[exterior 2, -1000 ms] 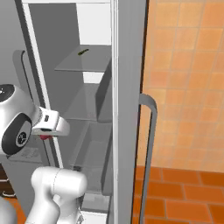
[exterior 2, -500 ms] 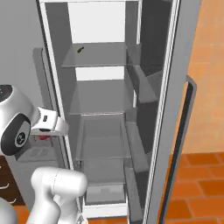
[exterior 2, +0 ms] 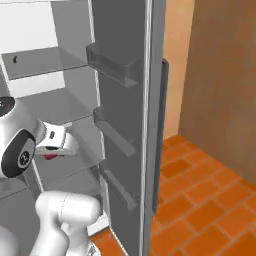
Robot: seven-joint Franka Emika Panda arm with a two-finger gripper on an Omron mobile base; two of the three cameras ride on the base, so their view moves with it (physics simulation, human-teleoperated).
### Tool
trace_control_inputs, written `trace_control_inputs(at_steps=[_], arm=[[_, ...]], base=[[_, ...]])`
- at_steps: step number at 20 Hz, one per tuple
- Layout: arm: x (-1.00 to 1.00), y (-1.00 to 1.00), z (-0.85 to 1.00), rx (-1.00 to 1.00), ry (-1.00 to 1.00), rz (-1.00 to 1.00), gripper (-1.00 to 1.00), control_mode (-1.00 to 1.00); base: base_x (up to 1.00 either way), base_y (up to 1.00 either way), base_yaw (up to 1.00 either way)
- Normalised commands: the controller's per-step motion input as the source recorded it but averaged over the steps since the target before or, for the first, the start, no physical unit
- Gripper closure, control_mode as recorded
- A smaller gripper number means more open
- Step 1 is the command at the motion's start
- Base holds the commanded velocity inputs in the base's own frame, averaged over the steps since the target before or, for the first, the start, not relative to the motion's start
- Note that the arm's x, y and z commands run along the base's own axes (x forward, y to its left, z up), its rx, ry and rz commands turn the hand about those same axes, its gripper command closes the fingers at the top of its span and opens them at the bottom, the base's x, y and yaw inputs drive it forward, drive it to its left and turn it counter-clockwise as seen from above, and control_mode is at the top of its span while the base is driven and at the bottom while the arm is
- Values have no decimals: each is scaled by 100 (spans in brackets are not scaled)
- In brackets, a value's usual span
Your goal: Take the strawberry from the fridge and place it on top of the pancake, located on the dining counter.
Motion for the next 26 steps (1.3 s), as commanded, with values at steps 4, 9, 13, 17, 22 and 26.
trace_control_inputs(at_steps=[4,9,13,17,22,26], arm=[[0,0,0,0,0,0,100,100],[0,0,0,0,0,0,100,100],[0,0,0,0,0,0,100,100],[0,0,0,0,0,0,100,100],[0,0,0,0,0,0,100,100],[0,0,0,0,0,0,100,100]], base=[[-38,0,-87],[-11,-5,-86],[-1,-42,-79],[8,-54,-74],[63,-49,-14],[78,-39,12]])
